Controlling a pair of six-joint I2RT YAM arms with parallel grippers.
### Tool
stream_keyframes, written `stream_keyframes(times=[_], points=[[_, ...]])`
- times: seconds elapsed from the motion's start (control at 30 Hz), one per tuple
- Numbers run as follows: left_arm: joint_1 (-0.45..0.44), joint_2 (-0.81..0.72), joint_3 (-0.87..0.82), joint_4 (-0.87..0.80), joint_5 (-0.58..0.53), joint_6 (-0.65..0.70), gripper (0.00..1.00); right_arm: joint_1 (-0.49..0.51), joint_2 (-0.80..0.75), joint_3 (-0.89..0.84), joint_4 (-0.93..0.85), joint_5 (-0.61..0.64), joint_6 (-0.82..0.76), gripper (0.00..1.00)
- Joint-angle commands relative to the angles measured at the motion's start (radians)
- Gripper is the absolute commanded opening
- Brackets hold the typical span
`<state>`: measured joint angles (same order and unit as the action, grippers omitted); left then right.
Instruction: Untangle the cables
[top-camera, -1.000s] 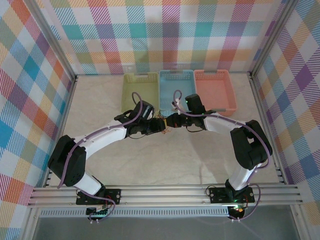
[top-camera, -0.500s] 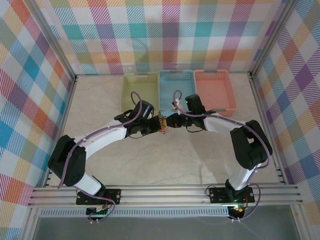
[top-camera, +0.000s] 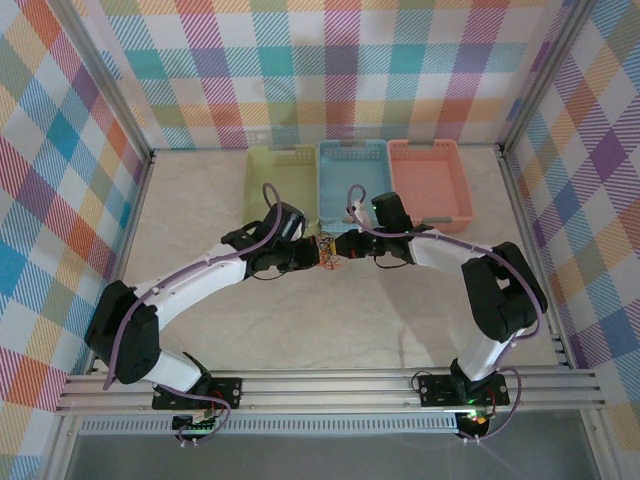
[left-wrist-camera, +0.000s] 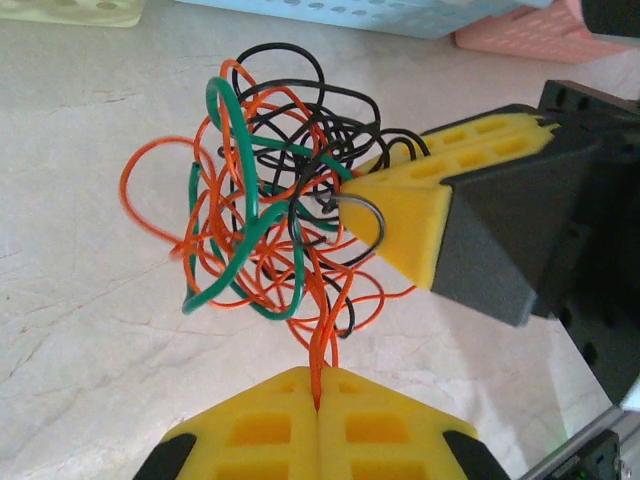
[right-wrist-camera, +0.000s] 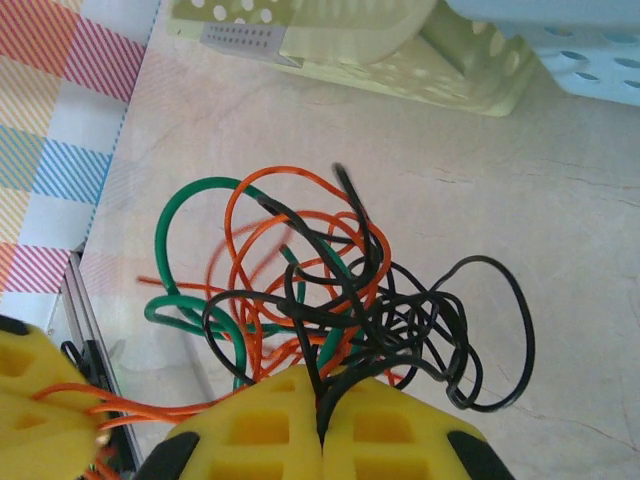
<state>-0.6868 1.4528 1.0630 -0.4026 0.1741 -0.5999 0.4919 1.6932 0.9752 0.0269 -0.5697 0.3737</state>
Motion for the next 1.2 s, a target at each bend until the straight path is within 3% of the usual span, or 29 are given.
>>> stream_keyframes(times=[0.0, 0.03, 0.13, 0.3, 0.67, 1.0, 1.17], points=[[-0.011, -0.049, -0.013, -0.059, 0.023, 0.051, 0.17, -0.004, -0.036, -0.010, 0.033, 0.024, -0.008, 0.04], [-0.011, -0.052, -0.017, -0.065, 0.024, 0.051, 0.27, -0.004, -0.036, -0.010, 0.034, 0.019, -0.008, 0.04], [-0.011, -0.052, -0.020, -0.071, 0.043, 0.049, 0.39, -0.004, -0.033, -0.010, 0.035, 0.015, -0.009, 0.04], [-0.010, -0.043, -0.009, -0.056, 0.078, 0.029, 0.46, -0.004, -0.033, -0.010, 0.034, 0.015, -0.008, 0.04], [-0.043, 0.072, 0.053, 0.056, 0.105, -0.156, 0.47, -0.004, -0.031, -0.010, 0.039, 0.007, -0.006, 0.05], [-0.051, 0.120, 0.097, 0.063, 0.021, -0.189, 0.39, -0.005, -0.027, -0.009, 0.041, -0.004, -0.002, 0.05], [-0.051, 0.124, 0.094, 0.059, -0.006, -0.196, 0.44, -0.004, -0.027, -0.008, 0.041, -0.004, -0.002, 0.05]])
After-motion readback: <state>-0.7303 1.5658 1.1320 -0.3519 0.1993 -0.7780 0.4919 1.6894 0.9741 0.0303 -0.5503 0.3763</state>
